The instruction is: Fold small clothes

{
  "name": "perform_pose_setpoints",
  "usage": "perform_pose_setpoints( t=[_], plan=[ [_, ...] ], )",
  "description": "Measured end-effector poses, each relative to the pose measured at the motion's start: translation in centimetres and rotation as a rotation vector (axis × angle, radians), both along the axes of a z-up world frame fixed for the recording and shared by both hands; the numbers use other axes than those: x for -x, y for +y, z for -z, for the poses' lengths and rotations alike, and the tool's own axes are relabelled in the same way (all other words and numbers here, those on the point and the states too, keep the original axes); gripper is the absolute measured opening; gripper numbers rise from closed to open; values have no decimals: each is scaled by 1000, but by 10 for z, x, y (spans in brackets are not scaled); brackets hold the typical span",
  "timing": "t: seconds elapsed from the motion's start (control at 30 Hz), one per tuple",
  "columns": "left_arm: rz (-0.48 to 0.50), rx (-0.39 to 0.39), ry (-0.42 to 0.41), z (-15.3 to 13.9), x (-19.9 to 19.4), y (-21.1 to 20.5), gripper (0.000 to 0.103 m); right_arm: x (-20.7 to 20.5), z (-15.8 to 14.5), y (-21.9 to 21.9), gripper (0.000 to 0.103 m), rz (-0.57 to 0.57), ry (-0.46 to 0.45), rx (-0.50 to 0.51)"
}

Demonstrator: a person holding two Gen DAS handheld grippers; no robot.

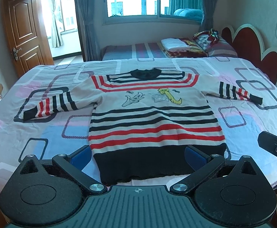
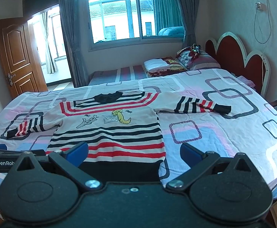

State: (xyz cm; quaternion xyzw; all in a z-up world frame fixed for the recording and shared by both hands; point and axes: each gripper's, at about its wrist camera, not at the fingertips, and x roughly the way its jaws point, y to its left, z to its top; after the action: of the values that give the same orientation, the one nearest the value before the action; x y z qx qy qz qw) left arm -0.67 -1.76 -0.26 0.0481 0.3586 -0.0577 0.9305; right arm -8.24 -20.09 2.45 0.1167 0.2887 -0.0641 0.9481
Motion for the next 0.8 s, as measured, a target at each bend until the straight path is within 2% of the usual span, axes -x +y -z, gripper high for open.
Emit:
perform_pose_setpoints(
  t=[0.8],
  plan=[
    [-13,9,8,2,-8,5,103,-12,19,9,102,-12,16,7]
  ],
)
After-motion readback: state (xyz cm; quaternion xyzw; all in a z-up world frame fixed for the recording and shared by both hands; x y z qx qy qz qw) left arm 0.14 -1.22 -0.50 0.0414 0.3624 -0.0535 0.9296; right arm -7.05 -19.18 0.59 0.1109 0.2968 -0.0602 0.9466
